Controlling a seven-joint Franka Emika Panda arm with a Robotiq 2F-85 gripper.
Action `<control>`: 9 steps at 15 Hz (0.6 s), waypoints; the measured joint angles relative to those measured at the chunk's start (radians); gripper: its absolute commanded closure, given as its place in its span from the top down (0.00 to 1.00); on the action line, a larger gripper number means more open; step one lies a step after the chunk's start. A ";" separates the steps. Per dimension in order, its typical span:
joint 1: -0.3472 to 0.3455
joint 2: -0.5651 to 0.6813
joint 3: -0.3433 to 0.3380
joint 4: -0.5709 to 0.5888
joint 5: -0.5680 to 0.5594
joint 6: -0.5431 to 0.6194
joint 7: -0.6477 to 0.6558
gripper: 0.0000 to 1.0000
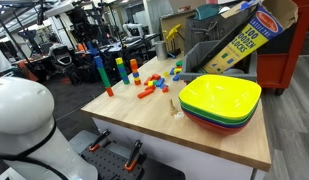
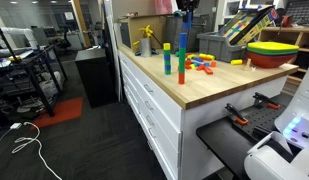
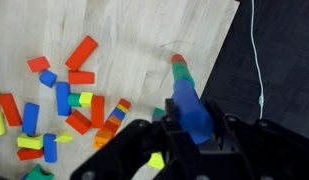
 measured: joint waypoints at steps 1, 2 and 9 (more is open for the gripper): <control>0.002 0.002 0.003 0.001 0.000 0.000 0.010 0.08; 0.003 0.005 0.005 0.002 0.000 0.000 0.015 0.08; 0.017 0.023 0.011 0.021 0.000 -0.001 0.031 0.08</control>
